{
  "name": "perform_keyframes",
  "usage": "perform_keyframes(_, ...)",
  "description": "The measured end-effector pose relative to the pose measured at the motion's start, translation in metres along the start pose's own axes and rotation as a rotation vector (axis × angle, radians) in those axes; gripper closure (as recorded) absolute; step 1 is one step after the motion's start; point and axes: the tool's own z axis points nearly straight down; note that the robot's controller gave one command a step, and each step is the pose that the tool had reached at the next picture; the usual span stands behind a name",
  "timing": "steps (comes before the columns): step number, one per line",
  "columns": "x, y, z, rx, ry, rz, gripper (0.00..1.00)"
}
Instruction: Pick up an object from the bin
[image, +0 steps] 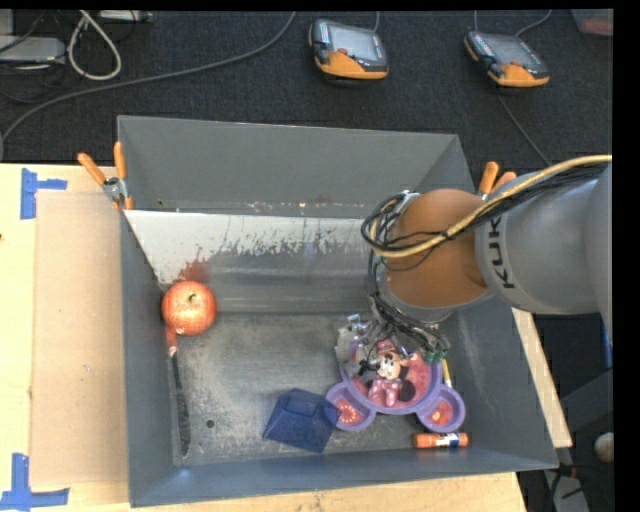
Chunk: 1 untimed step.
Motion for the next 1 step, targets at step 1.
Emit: perform_keyframes(1,-0.0161,0.0091,-0.0067,-0.001,-0.001,-0.229,1.0)
